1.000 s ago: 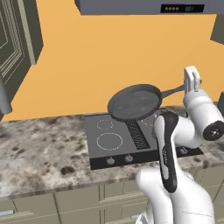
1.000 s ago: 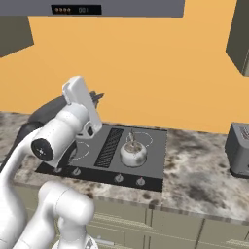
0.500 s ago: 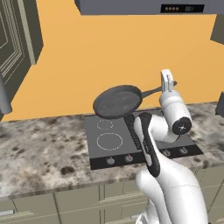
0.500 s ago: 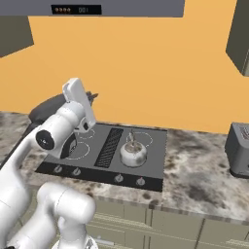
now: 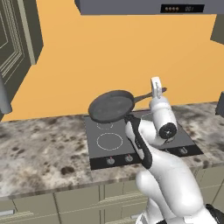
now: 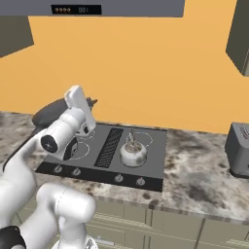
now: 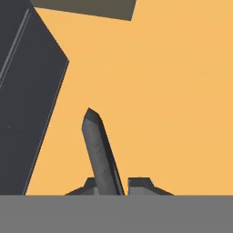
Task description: Pick the pan from the cabinet and place it on the stove. Then turn on the stove burner for the pan.
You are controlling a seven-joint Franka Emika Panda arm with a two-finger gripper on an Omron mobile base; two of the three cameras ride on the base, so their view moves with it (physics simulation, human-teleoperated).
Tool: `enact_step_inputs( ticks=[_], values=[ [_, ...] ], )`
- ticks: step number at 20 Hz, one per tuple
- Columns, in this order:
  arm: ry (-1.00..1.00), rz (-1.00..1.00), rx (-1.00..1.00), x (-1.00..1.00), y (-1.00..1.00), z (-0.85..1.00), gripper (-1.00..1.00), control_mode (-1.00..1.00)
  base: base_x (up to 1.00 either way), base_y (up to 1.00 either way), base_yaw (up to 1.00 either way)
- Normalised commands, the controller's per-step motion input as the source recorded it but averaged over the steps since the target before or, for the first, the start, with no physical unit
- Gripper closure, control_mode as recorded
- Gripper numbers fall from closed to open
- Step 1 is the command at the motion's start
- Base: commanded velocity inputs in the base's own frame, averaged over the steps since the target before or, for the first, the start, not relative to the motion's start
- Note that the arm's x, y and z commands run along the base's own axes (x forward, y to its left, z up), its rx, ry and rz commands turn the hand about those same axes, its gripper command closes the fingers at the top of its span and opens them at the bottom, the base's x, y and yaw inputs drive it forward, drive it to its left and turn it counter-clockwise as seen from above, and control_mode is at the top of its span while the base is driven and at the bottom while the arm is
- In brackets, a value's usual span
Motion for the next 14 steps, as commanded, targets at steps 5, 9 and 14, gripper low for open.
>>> enact_step_inputs(
  ticks=[5, 9, 14],
  values=[
    [0.05, -0.06, 0.00, 0.22, 0.00, -0.39, 1.00, -1.00, 0.00, 0.00, 0.00],
    [0.10, -0.09, 0.00, 0.11, 0.00, -0.43, 1.00, -1.00, 0.00, 0.00, 0.00],
    [0.13, -0.09, 0.00, 0.17, 0.00, -0.37, 1.00, -1.00, 0.00, 0.00, 0.00]
  ],
)
